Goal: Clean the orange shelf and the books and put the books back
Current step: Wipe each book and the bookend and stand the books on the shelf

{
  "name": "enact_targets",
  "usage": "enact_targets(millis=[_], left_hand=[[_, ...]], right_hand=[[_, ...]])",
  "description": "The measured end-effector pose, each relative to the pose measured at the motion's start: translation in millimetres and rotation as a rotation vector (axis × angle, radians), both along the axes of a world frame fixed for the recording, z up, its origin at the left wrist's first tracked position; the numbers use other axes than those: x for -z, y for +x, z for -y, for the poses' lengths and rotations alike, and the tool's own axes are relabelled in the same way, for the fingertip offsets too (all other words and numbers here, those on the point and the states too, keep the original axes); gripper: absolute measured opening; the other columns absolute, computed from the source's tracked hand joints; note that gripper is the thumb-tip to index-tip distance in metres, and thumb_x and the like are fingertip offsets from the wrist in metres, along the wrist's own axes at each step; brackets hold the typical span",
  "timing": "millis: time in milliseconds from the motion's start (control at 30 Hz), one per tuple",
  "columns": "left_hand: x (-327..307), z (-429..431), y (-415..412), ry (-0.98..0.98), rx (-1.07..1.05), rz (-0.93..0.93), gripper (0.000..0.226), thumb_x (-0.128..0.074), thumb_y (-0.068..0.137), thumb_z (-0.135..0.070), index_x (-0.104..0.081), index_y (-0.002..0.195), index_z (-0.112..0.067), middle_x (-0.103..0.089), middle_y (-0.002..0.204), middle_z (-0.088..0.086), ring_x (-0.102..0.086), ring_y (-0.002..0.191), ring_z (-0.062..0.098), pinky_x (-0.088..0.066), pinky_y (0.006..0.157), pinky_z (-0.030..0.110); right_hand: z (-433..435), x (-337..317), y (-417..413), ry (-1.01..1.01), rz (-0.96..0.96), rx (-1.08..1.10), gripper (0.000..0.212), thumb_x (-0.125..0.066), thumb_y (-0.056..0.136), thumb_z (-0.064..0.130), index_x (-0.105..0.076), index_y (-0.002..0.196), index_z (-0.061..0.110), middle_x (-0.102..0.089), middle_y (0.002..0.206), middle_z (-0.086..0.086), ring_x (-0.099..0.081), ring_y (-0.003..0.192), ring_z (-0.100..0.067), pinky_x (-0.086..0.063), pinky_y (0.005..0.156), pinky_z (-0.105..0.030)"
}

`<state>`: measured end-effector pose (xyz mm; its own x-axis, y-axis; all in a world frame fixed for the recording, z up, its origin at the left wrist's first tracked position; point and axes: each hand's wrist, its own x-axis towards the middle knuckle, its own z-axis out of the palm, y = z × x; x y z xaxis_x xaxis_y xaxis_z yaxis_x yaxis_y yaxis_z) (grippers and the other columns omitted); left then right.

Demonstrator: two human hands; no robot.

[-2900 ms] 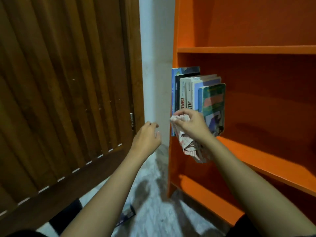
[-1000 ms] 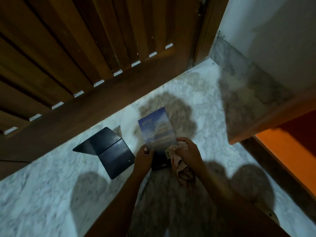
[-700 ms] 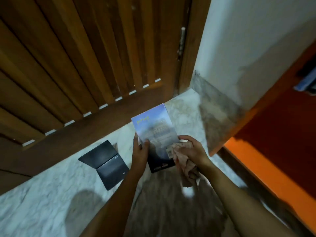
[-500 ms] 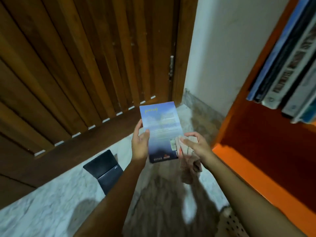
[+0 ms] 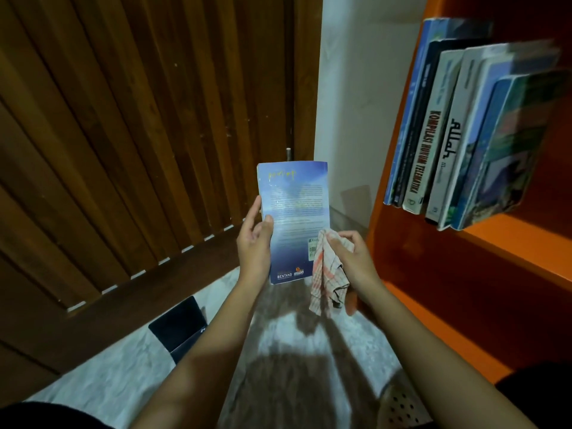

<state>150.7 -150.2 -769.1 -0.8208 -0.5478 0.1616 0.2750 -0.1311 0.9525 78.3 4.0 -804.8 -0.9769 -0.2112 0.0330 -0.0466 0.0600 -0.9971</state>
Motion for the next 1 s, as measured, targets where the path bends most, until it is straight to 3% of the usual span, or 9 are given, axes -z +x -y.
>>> enact_targets(millis=[67,233,367,500,600,733,800,900,1000], left_hand=[[-5,-1,2,0.013,-0.011,-0.017,0.047,-0.051,0.096,-0.016,-0.039,0.141,-0.025,-0.067,0.113,0.008,-0.066,0.1,0.019,-0.058,0.077,0.027],[-14,-2,8,0.042,-0.011,-0.048,0.048,-0.05,0.096,-0.015,-0.038,0.142,-0.023,-0.064,0.121,0.009,-0.064,0.106,0.021,-0.057,0.08,0.029],[-16,-2,13,0.058,0.002,-0.044,0.046,-0.05,0.096,-0.015,-0.04,0.14,-0.025,-0.062,0.125,0.01,-0.065,0.104,0.02,-0.058,0.078,0.03],[-20,-7,12,0.078,0.006,-0.066,0.047,-0.049,0.096,-0.012,-0.039,0.141,-0.021,-0.06,0.127,0.014,-0.066,0.095,0.012,-0.057,0.073,0.024],[-26,-13,9,0.078,0.005,-0.092,0.046,-0.049,0.096,-0.009,-0.04,0.141,-0.018,-0.056,0.127,0.026,-0.066,0.1,0.019,-0.057,0.073,0.022],[-39,-26,12,0.031,-0.012,-0.121,0.045,-0.047,0.097,-0.005,-0.04,0.141,-0.012,-0.035,0.118,0.049,-0.063,0.062,-0.002,-0.046,0.057,0.011],[-43,-29,13,0.015,-0.011,-0.143,0.045,-0.047,0.097,-0.006,-0.04,0.141,-0.011,-0.035,0.117,0.051,-0.062,0.061,-0.002,-0.046,0.06,0.012],[-46,-28,12,0.026,-0.027,-0.151,0.045,-0.047,0.097,-0.007,-0.04,0.141,-0.012,-0.035,0.12,0.048,-0.069,0.079,0.017,-0.048,0.063,0.012],[-47,-25,11,0.013,-0.004,-0.17,0.044,-0.048,0.097,-0.009,-0.041,0.14,-0.016,-0.051,0.128,0.034,-0.067,0.091,0.012,-0.055,0.075,0.02]], right_hand=[[3,-3,5,-0.054,-0.01,0.091,0.02,-0.063,0.088,0.024,-0.047,0.083,0.013,-0.056,0.079,0.001,-0.054,0.069,-0.01,-0.043,0.052,-0.011],[7,-11,10,-0.123,-0.023,0.21,0.023,-0.069,0.084,0.027,-0.055,0.077,0.01,-0.058,0.07,0.003,-0.056,0.058,-0.001,-0.043,0.052,-0.015],[12,-30,0,-0.232,-0.006,0.362,0.021,-0.075,0.077,0.03,-0.063,0.083,0.014,-0.066,0.084,-0.002,-0.061,0.075,-0.013,-0.05,0.066,-0.026],[17,-52,-7,-0.219,-0.113,0.496,0.025,-0.078,0.074,0.03,-0.06,0.084,0.014,-0.062,0.08,0.008,-0.057,0.071,-0.005,-0.043,0.055,-0.009],[23,-57,-5,-0.193,-0.162,0.601,0.027,-0.078,0.074,0.031,-0.056,0.069,0.015,-0.058,0.065,0.01,-0.051,0.059,-0.004,-0.038,0.049,-0.008],[25,-57,2,-0.159,-0.211,0.64,0.033,-0.071,0.082,0.033,-0.056,0.061,0.012,-0.05,0.053,0.008,-0.043,0.047,-0.002,-0.034,0.045,-0.012],[25,-55,9,-0.122,-0.227,0.567,0.034,-0.06,0.09,0.032,-0.057,0.065,0.009,-0.049,0.053,0.005,-0.044,0.044,0.002,-0.032,0.043,-0.011],[24,-52,21,-0.132,-0.195,0.37,0.027,-0.054,0.093,0.034,-0.063,0.086,0.011,-0.061,0.073,0.006,-0.053,0.058,0.011,-0.038,0.052,-0.003],[23,-48,28,-0.141,-0.176,0.171,0.044,-0.058,0.09,0.037,-0.051,0.129,0.018,-0.06,0.121,0.008,-0.056,0.107,0.002,-0.041,0.083,-0.001]])
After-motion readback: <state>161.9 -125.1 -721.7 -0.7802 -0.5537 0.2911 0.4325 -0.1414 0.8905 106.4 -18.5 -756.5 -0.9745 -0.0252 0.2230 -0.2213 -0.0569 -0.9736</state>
